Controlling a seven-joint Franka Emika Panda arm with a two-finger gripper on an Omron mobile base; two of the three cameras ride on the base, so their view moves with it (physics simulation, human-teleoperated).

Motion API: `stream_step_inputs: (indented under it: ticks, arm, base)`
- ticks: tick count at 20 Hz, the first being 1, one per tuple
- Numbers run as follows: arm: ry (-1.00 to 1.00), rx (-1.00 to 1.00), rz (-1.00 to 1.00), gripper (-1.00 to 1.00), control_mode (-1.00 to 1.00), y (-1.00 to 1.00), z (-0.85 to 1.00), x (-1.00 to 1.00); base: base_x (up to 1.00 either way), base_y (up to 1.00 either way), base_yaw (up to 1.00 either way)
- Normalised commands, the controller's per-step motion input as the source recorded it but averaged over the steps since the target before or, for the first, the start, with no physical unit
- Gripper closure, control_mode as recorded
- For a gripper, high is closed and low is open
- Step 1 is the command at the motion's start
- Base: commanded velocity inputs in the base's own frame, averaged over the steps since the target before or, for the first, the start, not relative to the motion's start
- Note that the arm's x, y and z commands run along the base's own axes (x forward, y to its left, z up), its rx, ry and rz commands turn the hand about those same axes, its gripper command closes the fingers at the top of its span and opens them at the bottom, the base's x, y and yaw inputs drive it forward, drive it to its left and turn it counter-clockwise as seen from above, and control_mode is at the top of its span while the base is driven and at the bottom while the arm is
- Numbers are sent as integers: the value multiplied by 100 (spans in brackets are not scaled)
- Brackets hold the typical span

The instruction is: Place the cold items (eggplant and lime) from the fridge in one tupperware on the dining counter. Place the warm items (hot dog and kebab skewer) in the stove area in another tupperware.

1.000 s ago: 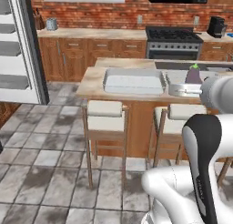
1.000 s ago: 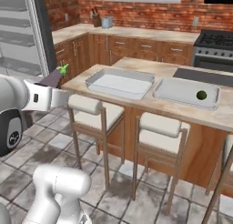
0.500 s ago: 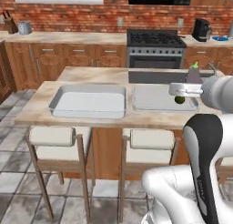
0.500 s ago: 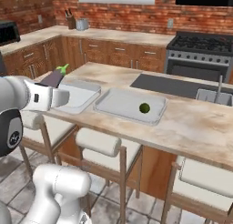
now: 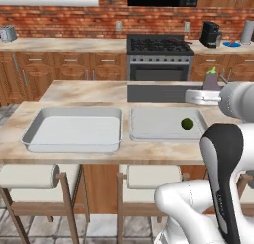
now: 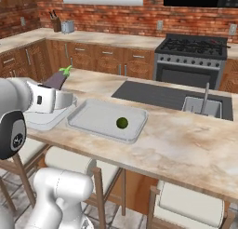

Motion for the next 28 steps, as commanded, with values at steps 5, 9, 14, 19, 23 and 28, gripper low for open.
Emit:
stream_step_inputs:
  ticks: [5,9,14,19,23,28]
  arm:
    - [21,5,7,100,-100,-10,-15,80]
    - [51,0,37,100,-100,-12,-29,100]
    - [45,-3,56,100,-100,-3,-37,81]
    - [22,-9,57,100,-100,-4,-42,45]
    - [0,-10,47,100,-100,-23,-44,24]
    - [4,-14,32,100,-100,-10,-47,41]
  base:
    - [20,-5,0]
    - [0,0,0]
    - [0,0,0]
    - [0,0,0]
    - [0,0,0]
    - [0,0,0]
